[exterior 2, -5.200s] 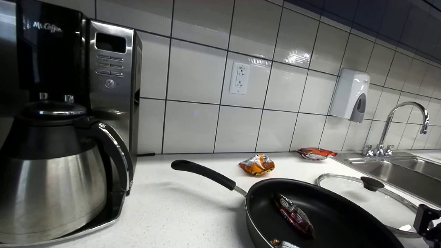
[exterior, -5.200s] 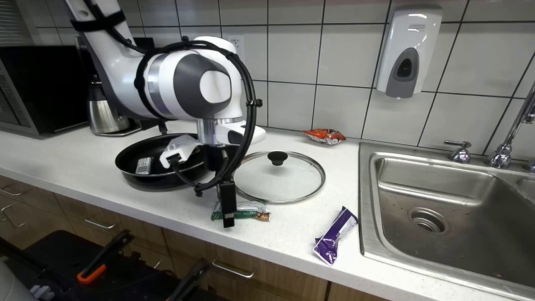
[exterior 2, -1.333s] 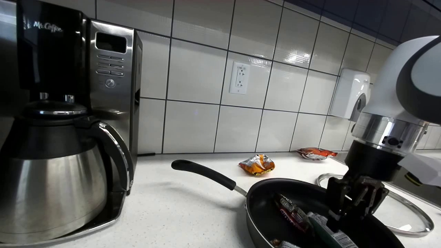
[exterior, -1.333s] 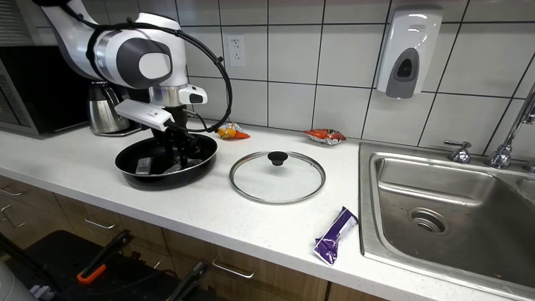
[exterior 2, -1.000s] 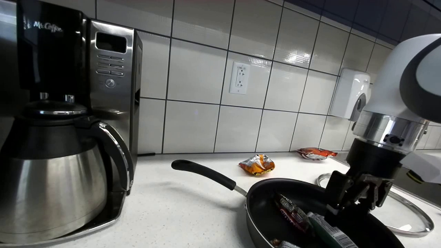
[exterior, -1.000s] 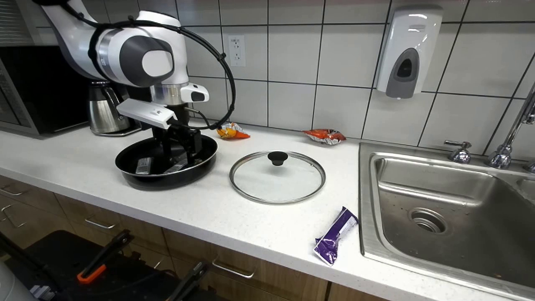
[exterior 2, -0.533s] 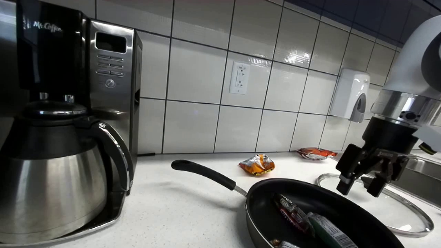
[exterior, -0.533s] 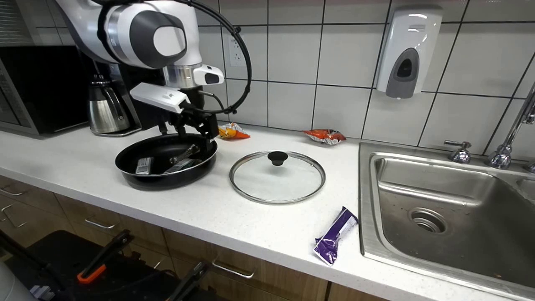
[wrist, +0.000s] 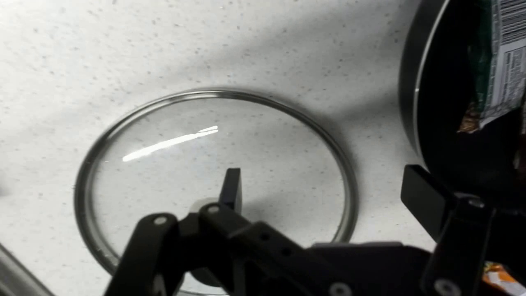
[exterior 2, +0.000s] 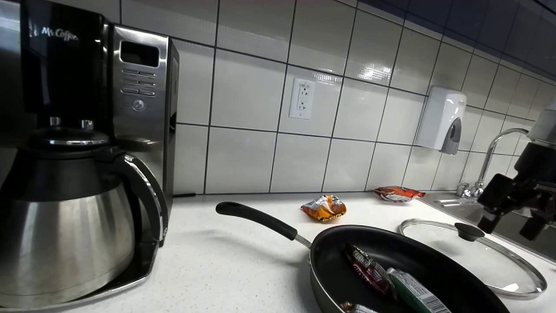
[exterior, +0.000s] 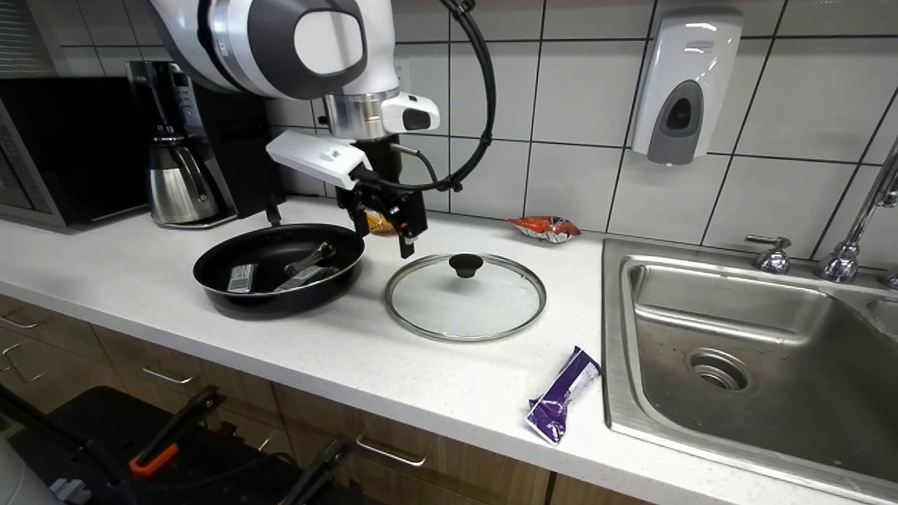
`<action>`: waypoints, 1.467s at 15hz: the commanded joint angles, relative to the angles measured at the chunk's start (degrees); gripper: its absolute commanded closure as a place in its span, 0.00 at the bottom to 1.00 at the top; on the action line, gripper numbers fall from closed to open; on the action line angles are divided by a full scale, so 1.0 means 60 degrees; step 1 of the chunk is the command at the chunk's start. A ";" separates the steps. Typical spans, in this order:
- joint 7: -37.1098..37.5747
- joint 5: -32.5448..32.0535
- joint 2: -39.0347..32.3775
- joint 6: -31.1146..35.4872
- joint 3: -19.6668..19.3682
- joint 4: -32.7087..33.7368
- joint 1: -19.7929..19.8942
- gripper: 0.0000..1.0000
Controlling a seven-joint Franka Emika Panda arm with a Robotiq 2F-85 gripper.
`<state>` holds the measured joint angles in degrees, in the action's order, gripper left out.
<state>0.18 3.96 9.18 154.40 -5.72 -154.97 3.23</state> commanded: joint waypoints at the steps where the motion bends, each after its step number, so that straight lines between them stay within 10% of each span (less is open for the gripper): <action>1: -0.0040 -0.0494 0.0620 -0.0146 -0.0434 -0.0365 0.0772 0.00; 8: -0.0029 -0.1327 0.0276 0.0032 -0.1402 -0.0154 0.2130 0.00; 22: -0.0007 -0.1076 0.0032 0.0046 -0.1549 -0.0141 0.2188 0.00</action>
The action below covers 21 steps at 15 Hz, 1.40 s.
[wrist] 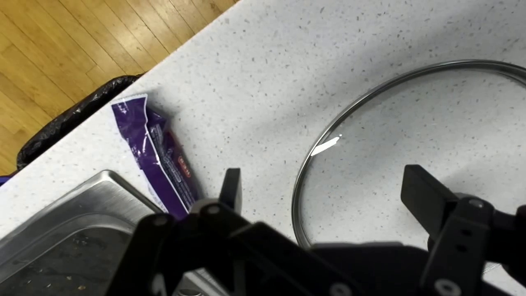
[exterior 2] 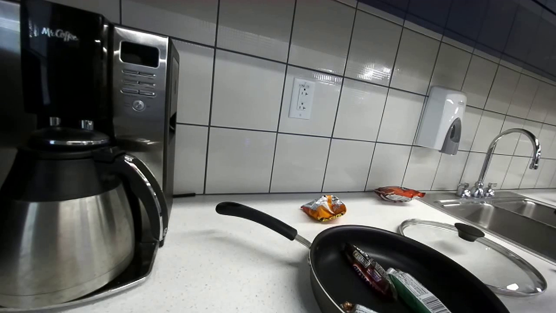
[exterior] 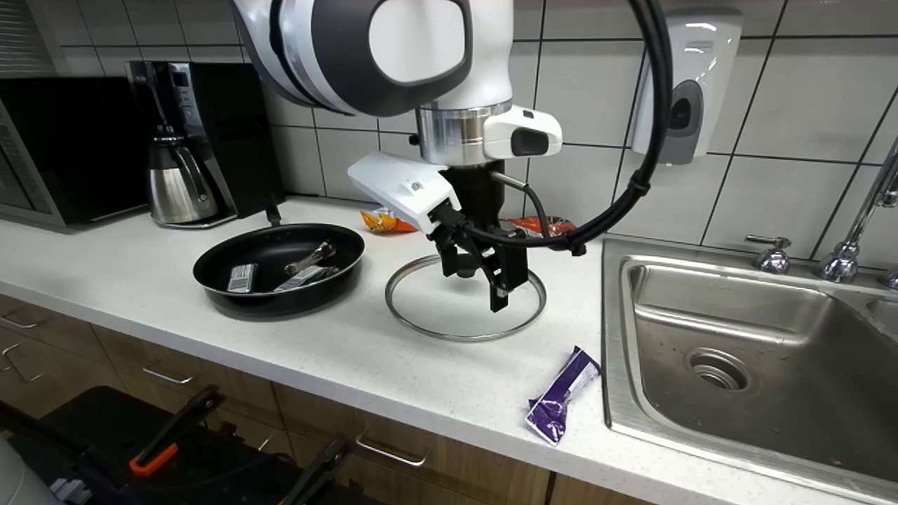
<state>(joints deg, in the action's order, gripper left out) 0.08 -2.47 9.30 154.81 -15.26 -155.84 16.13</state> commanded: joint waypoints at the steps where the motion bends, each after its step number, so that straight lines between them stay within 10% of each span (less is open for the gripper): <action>1: -0.0041 -0.0143 0.0033 0.0205 0.0026 -0.0039 0.0093 0.00; 10: -0.1059 -0.1013 -0.0092 0.0746 -0.0899 -0.0015 0.0979 0.00; 21: -0.5489 0.2850 -0.1563 0.1231 -0.2153 0.0970 0.0099 0.00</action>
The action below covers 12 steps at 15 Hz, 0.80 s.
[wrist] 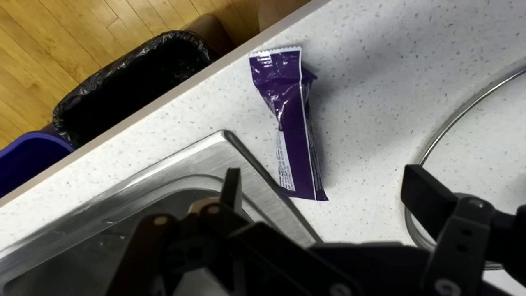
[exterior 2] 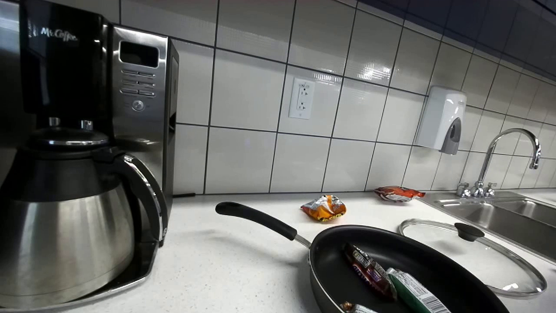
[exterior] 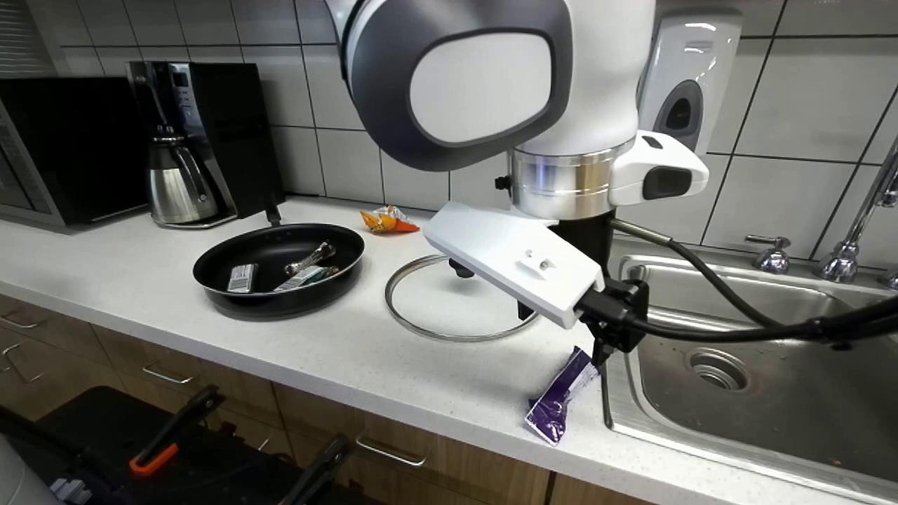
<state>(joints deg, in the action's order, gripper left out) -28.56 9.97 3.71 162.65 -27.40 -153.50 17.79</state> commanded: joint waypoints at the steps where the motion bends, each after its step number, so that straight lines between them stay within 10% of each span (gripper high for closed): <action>1: -0.0198 0.0272 -0.0153 -0.0001 -0.0024 0.0126 -0.0034 0.00; 12: -0.0338 0.0517 -0.0576 -0.0001 -0.0040 0.0424 -0.0092 0.00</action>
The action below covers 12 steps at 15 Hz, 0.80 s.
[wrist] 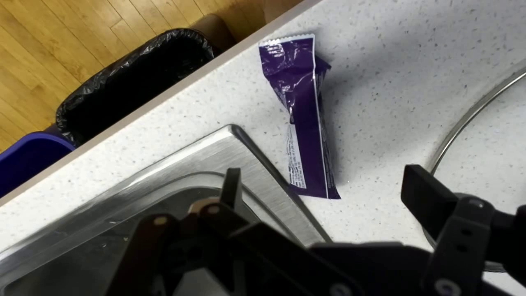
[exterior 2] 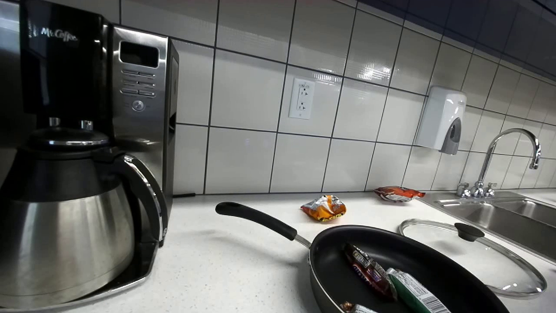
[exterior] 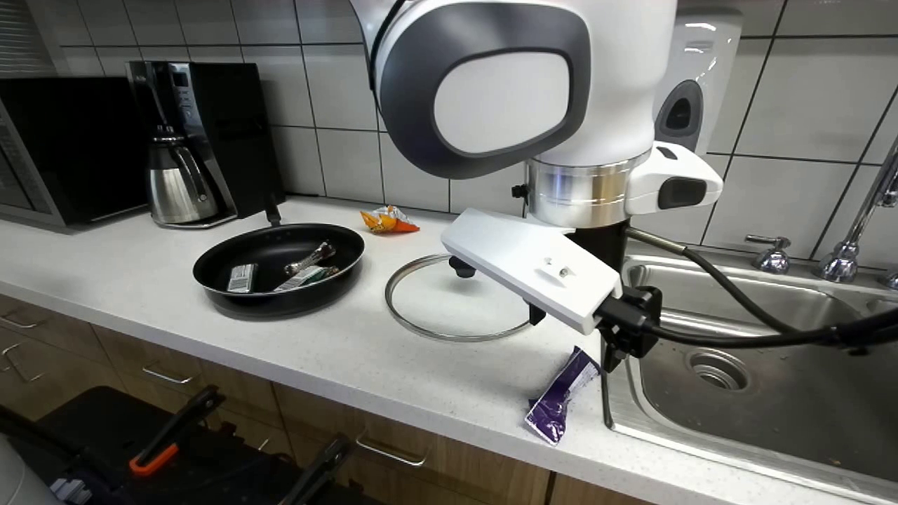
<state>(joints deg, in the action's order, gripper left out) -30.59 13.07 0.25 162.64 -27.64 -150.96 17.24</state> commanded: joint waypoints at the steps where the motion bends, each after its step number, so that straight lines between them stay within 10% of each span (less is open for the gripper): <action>1: 0.0000 0.0000 0.0000 0.0000 0.0000 0.0000 0.0000 0.00; 12: -0.0085 0.0260 -0.1259 -0.0218 0.0080 0.0945 -0.0035 0.00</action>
<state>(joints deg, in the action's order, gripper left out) -30.58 13.84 -3.25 162.59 -27.60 -148.71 17.08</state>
